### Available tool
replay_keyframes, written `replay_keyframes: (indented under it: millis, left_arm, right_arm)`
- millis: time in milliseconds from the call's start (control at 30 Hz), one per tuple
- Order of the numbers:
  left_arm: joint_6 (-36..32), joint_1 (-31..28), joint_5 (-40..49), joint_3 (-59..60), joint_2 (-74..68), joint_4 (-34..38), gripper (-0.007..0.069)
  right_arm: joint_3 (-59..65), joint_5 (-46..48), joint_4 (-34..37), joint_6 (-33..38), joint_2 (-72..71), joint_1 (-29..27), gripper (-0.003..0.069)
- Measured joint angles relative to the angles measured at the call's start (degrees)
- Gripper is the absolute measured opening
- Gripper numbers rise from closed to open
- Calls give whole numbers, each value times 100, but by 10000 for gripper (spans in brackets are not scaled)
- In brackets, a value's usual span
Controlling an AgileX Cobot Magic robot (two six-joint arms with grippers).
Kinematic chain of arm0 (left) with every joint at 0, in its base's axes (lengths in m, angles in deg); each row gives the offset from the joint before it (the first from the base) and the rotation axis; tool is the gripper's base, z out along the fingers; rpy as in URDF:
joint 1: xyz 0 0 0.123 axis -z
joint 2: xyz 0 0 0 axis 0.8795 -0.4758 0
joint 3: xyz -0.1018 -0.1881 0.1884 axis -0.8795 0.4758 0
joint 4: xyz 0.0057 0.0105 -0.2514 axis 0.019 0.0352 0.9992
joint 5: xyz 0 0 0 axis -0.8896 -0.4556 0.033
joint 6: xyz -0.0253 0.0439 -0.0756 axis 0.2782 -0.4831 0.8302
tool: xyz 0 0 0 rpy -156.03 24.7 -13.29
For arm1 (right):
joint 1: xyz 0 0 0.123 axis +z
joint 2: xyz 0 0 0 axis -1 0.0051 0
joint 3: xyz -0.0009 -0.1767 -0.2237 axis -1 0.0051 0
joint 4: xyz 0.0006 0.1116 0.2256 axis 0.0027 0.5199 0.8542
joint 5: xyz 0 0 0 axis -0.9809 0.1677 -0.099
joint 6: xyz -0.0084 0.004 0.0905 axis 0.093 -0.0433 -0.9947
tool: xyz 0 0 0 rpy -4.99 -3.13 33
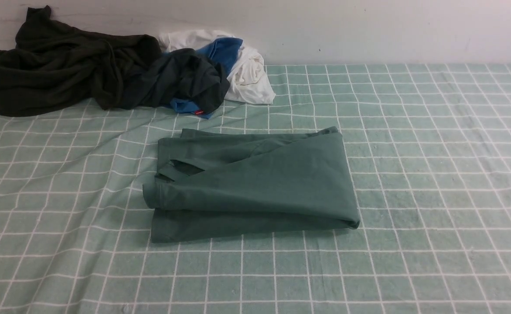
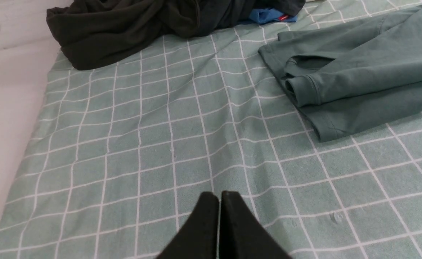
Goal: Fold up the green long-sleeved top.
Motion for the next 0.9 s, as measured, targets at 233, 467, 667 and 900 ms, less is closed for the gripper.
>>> replay_keyframes:
  millis: [233, 467, 667, 900]
  left_arm:
    - [0, 0, 0, 0, 0, 2, -4]
    - [0, 0, 5, 0, 0, 2, -4]
    - [0, 0, 10, 0, 0, 2, -4]
    - [0, 0, 10, 0, 0, 7, -4]
  right_arm:
    - [5, 42, 0, 0, 0, 0, 3]
    - [37, 14, 53, -9, 0, 0, 3]
    - [1021, -1192, -121, -605, -268, -68, -4]
    - [2656, -2650, -495, -1498, -1199, -1296, -13]
